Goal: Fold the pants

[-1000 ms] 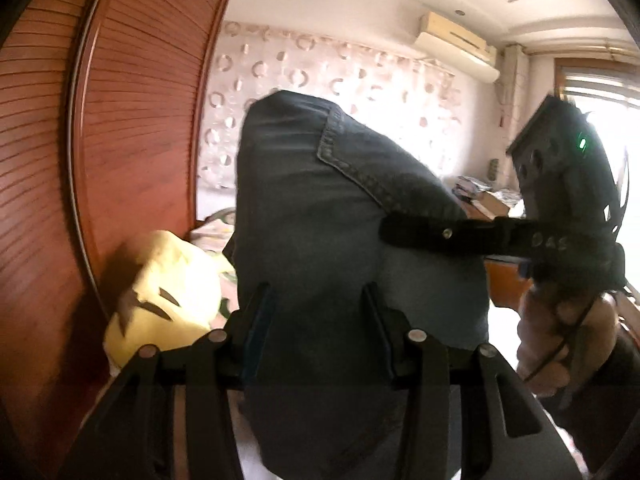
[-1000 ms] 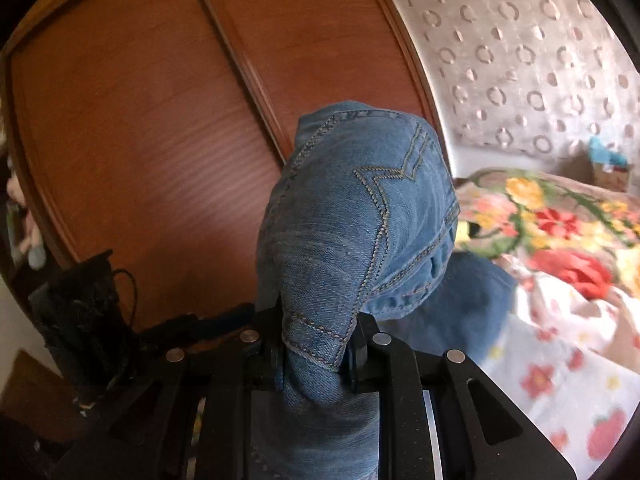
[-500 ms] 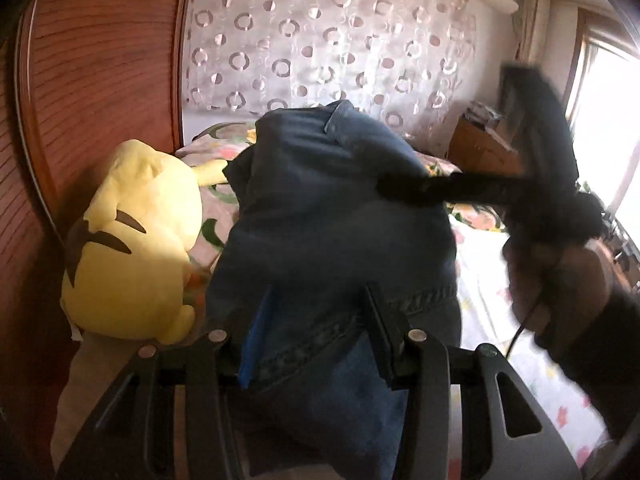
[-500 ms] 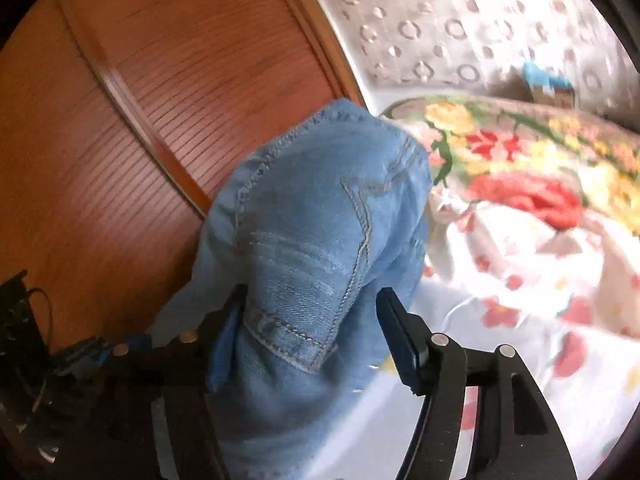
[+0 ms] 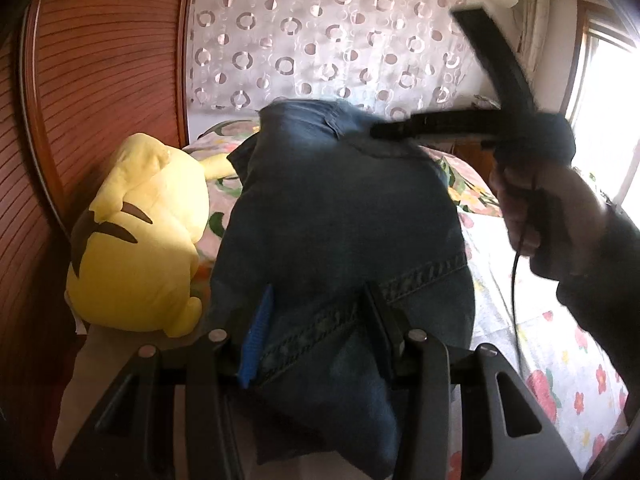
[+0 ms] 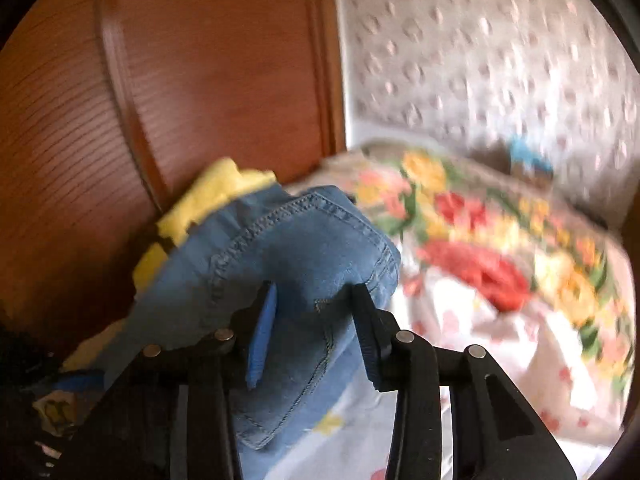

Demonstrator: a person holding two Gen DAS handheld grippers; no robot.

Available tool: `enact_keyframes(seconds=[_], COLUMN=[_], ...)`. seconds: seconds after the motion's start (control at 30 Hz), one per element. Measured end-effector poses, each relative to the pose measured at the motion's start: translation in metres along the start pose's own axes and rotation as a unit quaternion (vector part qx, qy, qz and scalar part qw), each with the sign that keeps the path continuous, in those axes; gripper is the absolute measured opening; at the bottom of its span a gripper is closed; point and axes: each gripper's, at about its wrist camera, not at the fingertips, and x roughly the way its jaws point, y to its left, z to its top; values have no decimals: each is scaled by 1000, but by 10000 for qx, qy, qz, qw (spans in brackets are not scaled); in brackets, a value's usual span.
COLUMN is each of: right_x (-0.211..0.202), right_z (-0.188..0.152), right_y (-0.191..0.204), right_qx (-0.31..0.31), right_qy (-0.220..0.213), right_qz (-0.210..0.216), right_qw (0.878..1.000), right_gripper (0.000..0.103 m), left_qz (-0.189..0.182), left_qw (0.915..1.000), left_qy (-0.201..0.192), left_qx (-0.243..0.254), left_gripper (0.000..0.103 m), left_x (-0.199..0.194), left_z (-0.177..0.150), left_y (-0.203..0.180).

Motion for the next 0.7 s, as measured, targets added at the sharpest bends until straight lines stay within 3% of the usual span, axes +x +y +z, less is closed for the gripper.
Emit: enact_keyframes(seconds=[0.27,0.7], right_x=[-75,-244], right_z=[-22,-113], right_y=[12,25], right_qx=[49,162], right_qy=[-420,-1052], right_qz=[-173,-608], right_qw=[9990,9925], right_gripper=[38,39], left_qz=[127,17], left_qw=[9997,9961], left_qy=[-204,-679], left_qx=[61,566], left_gripper=[45,45], left_x=[-34,-114], left_z=[11,2], left_y=[-16,-99])
